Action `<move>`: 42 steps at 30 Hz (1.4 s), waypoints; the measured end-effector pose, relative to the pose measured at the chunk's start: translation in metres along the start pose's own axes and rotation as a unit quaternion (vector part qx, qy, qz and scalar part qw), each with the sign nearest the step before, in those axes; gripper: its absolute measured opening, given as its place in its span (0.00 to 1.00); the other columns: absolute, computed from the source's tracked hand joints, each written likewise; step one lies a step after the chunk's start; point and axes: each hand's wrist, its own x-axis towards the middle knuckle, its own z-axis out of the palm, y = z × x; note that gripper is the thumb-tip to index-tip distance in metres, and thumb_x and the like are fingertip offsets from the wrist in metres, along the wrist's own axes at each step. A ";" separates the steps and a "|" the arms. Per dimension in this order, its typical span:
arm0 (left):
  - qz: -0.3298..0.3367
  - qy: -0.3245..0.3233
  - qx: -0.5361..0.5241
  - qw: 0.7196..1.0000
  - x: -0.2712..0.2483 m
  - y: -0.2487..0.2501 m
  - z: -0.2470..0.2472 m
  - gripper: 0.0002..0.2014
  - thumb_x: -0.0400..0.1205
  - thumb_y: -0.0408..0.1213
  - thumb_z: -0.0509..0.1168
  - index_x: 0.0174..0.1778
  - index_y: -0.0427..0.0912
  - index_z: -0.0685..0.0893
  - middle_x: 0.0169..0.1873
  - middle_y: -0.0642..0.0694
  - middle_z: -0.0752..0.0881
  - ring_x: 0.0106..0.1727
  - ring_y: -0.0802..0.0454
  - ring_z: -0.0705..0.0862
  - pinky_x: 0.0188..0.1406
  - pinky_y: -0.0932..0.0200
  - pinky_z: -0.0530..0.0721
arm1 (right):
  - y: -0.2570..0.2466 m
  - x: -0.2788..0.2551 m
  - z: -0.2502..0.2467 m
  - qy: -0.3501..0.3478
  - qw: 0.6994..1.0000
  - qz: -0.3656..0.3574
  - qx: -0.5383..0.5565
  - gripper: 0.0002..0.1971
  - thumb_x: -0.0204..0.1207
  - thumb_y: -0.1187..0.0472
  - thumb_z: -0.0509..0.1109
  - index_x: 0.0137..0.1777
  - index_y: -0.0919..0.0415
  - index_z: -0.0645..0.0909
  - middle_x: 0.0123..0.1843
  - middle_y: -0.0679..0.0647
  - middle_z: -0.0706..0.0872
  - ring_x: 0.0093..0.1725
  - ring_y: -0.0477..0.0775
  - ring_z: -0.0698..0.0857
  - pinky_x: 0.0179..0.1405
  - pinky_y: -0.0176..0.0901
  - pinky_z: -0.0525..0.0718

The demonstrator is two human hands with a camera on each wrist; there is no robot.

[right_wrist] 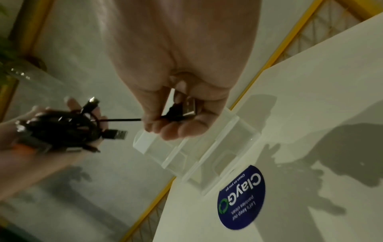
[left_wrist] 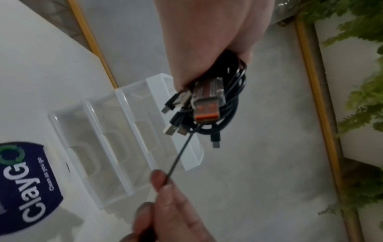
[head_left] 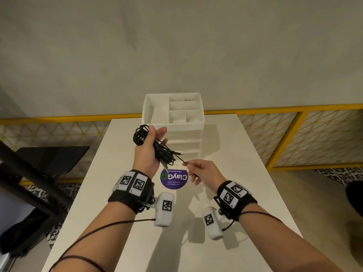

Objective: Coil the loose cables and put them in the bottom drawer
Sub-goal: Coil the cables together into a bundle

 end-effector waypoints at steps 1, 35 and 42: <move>0.003 0.005 -0.011 1.000 -0.001 0.000 0.002 0.14 0.84 0.45 0.60 0.40 0.41 0.82 0.38 0.47 0.90 0.49 0.52 0.88 0.57 0.54 0.83 | 0.003 0.000 0.002 0.000 1.000 0.011 -0.019 0.09 0.79 0.63 0.65 0.54 0.64 0.85 0.31 0.53 0.81 0.21 0.44 0.75 0.19 0.34 0.72; -0.104 -0.151 0.216 0.959 -0.026 -0.033 -0.018 0.15 0.70 0.47 0.71 0.34 0.38 0.79 0.20 0.51 0.76 0.24 0.55 0.74 0.29 0.62 0.75 | -0.039 -0.012 0.021 0.052 0.983 -0.165 -0.056 0.18 0.62 0.68 0.80 0.42 0.45 0.79 0.34 0.49 0.76 0.29 0.42 0.71 0.32 0.28 0.75; -0.057 -0.082 0.189 0.977 -0.024 -0.028 -0.017 0.08 0.75 0.36 0.73 0.34 0.41 0.81 0.25 0.47 0.79 0.28 0.53 0.79 0.31 0.60 0.80 | -0.038 -0.011 0.023 0.034 0.989 -0.125 -0.077 0.30 0.63 0.62 0.81 0.63 0.49 0.73 0.47 0.47 0.80 0.45 0.47 0.80 0.44 0.28 0.77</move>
